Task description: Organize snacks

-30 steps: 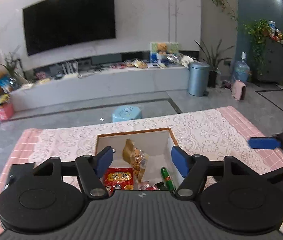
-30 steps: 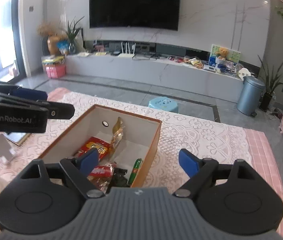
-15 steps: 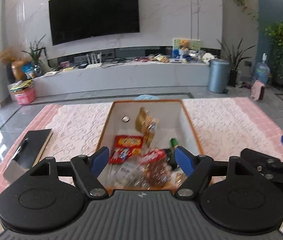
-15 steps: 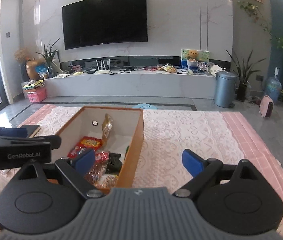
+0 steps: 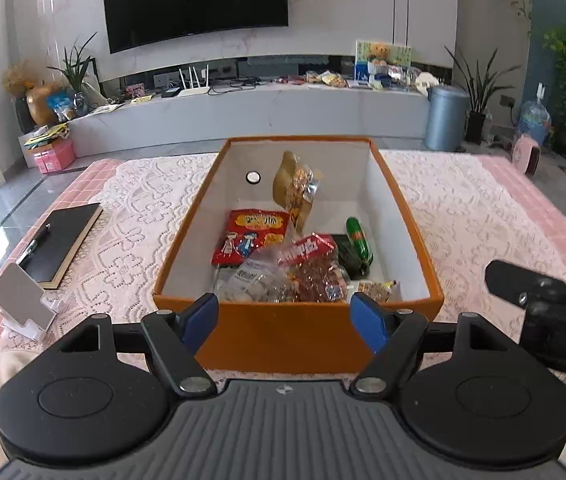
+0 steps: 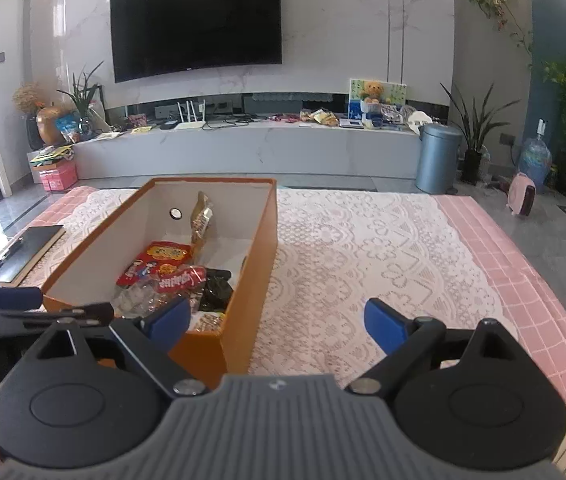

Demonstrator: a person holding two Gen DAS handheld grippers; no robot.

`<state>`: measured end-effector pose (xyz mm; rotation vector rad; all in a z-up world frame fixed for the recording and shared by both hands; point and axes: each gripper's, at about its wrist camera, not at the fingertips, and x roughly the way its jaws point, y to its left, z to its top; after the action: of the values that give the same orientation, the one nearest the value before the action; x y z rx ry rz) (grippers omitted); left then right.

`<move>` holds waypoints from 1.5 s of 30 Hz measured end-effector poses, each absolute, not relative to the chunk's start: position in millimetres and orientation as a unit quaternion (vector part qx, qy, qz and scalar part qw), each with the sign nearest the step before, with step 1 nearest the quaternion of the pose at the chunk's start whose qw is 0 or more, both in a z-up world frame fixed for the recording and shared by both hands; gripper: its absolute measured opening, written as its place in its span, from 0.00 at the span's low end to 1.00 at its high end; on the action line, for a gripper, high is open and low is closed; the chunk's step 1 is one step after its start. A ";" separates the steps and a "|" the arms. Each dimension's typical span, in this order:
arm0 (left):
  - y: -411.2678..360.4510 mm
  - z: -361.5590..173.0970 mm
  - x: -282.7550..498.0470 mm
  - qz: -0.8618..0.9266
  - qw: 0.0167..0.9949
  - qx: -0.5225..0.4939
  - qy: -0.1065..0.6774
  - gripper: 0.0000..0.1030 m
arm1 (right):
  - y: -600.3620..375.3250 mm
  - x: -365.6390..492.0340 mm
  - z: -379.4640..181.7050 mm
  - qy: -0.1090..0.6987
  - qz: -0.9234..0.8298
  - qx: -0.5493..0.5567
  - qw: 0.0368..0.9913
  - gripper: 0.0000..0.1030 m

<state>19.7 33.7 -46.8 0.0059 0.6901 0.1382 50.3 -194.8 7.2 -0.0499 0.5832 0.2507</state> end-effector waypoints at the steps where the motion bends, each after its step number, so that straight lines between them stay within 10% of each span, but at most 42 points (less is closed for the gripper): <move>1: 32.5 -47.8 19.8 0.067 0.938 0.004 0.340 0.86 | -195.6 50.2 6.2 0.287 0.121 -0.024 0.950 0.88; 45: 30.4 -44.0 17.7 0.066 0.934 -0.001 0.351 0.85 | -200.1 46.2 9.4 0.278 0.116 -0.017 0.953 0.88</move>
<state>17.7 30.4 -44.0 -0.0011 0.7186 0.1349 46.2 -200.1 9.4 -0.0341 0.5655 0.2355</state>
